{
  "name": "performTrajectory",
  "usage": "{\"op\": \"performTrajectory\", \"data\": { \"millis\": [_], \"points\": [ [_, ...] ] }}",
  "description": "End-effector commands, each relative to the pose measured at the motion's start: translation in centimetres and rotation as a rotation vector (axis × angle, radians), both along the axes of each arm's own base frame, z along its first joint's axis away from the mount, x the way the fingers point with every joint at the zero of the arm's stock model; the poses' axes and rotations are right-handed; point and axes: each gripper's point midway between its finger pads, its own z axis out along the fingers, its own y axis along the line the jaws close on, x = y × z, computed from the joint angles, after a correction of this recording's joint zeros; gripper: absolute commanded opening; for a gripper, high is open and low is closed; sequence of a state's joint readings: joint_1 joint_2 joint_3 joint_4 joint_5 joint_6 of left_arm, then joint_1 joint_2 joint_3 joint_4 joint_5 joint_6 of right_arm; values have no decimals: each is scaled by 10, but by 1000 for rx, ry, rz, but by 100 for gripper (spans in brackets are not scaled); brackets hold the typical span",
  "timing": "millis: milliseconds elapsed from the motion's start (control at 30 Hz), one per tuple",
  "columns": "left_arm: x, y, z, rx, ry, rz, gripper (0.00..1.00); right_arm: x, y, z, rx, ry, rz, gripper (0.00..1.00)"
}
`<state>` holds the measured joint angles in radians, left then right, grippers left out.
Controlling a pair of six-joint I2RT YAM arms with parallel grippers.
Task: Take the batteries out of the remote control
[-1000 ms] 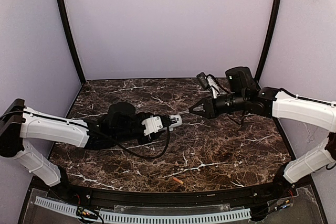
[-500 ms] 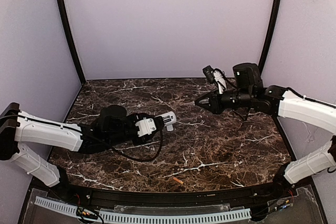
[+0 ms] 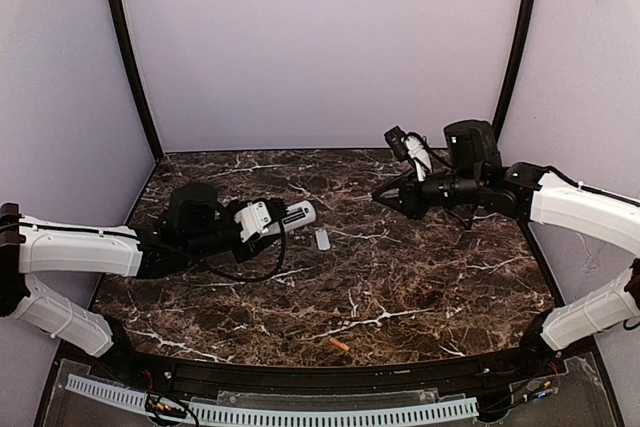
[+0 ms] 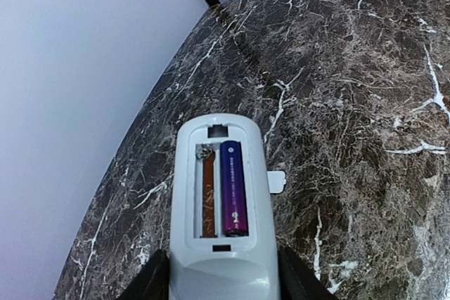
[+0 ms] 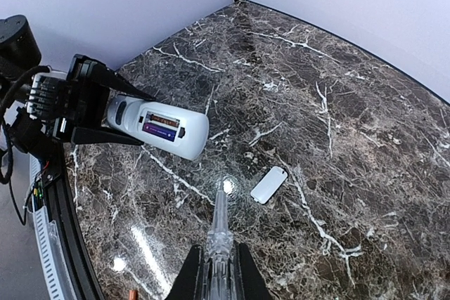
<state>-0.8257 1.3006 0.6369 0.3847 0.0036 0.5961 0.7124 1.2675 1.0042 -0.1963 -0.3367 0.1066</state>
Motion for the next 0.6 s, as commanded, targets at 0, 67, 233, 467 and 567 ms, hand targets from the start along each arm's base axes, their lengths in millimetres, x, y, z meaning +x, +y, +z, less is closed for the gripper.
{"op": "performTrajectory", "data": {
  "millis": [0,67,233,467,567],
  "points": [
    [-19,-12,10,-91,98,-125,0,0,0,11,-12,-32,26,0],
    [-22,-16,8,-108,105,-148,0,-3,2,10,-20,-24,49,0],
    [-27,-19,8,-137,90,-186,0,-17,9,7,-32,32,145,0],
    [-36,-24,14,-162,117,-232,0,-20,16,2,-54,87,191,0],
    [-36,-24,15,-158,117,-233,0,-19,17,2,-53,91,195,0]
  ]
}}
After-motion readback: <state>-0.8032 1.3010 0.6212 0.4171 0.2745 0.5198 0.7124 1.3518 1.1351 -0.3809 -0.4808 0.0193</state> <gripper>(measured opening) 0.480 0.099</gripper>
